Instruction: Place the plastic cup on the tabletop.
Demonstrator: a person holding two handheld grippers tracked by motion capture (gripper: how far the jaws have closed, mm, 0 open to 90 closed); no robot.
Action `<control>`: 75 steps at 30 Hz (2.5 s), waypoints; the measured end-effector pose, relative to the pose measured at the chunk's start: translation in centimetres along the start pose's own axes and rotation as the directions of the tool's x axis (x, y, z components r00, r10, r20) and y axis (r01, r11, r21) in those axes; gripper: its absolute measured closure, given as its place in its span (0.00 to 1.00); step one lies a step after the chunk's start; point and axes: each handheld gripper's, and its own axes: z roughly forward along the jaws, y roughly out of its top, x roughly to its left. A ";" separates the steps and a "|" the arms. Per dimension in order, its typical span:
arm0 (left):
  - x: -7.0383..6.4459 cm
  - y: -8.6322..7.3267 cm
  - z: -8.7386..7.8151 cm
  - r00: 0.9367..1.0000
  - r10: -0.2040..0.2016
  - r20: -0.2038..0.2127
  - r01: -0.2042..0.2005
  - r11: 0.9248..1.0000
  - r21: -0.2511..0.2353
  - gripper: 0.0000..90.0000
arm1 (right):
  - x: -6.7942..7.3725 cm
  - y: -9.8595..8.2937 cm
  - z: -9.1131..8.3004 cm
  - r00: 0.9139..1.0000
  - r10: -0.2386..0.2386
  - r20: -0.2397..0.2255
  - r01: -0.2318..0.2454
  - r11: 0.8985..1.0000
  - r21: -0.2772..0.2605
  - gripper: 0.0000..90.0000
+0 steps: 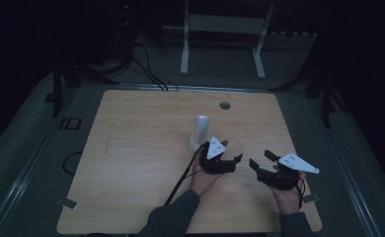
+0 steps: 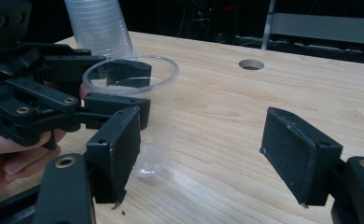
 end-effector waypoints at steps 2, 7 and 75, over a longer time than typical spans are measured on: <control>0.0 0.0 0.1 1.000 0.000 0.000 0.000 1.000 0.001 0.31 | 0.0 0.0 0.0 1.000 -0.001 0.000 0.001 1.000 -0.001 0.31; 0.1 -0.2 0.3 1.000 -0.001 -0.006 0.001 1.000 0.011 0.31 | -0.1 0.0 -0.1 1.000 0.003 0.003 -0.003 1.000 -0.004 0.31; -0.1 -1.7 1.0 1.000 0.010 0.003 -0.010 0.994 0.110 0.21 | -0.2 -0.2 0.0 1.000 0.005 0.004 -0.005 1.000 0.001 0.31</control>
